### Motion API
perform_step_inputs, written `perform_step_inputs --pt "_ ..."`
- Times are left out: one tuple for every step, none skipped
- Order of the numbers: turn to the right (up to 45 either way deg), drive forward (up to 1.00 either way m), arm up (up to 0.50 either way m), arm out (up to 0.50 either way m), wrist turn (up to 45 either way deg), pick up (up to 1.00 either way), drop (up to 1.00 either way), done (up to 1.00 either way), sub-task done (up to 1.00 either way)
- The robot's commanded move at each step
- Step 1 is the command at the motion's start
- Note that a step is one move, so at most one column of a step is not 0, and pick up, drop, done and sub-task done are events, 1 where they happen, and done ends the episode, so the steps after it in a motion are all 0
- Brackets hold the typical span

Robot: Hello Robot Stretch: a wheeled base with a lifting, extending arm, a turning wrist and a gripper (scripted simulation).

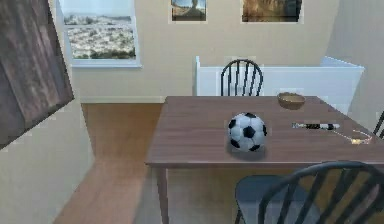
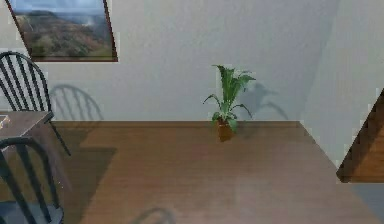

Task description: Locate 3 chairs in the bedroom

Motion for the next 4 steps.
perform_step_inputs --pt "30.0 0.0 0.0 0.0 0.0 0.0 0.0 0.0 0.0" --pt "0.0 0.0 0.0 0.0 0.0 0.0 0.0 0.0 1.0" --pt "45.0 0.0 0.0 0.0 0.0 0.0 0.0 0.0 0.0" --pt "0.0 1.0 0.0 0.0 0.0 0.0 0.0 0.0 0.0"
